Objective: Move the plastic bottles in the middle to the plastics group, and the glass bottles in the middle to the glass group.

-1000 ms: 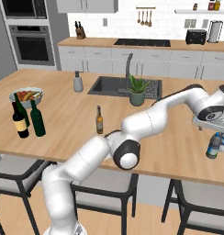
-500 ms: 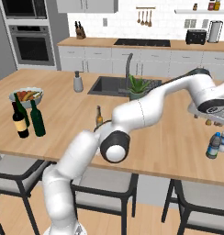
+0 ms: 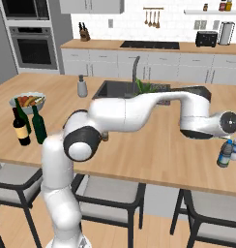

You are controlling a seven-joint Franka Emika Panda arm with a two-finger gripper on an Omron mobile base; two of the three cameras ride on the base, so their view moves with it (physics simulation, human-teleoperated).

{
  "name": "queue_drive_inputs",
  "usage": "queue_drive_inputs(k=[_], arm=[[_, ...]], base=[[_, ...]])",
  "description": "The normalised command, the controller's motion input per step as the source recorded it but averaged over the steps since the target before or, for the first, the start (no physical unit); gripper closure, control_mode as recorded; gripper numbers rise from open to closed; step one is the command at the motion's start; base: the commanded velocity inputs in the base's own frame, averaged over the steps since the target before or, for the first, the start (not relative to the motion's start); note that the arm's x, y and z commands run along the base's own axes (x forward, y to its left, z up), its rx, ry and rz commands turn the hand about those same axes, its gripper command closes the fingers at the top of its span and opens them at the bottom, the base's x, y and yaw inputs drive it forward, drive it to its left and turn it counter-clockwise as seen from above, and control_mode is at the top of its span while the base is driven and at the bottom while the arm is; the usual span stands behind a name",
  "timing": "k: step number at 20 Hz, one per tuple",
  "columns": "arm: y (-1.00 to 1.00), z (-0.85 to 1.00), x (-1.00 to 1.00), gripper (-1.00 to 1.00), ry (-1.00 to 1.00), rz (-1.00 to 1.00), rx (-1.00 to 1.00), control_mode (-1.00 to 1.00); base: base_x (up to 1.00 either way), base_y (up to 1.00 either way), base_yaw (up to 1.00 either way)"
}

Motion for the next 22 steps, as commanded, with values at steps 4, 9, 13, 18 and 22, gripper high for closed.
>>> queue_drive_inputs(k=[4,9,13,18,22], arm=[[1.0,0.07,0.15,-1.0,0.07,0.03,-0.02,-1.0],[1.0,0.58,0.06,-1.0,0.42,0.12,-0.02,-1.0],[0.9,0.48,0.38,-1.0,0.4,0.05,0.03,-1.0],[0.98,-0.27,0.14,-1.0,0.01,0.05,0.01,-1.0],[1.0,-0.1,0.09,-1.0,0.0,0.07,0.0,-1.0]], base=[[0.0,0.0,0.0],[0.0,0.0,0.0],[0.0,0.0,0.0],[0.0,0.0,0.0],[0.0,0.0,0.0]])
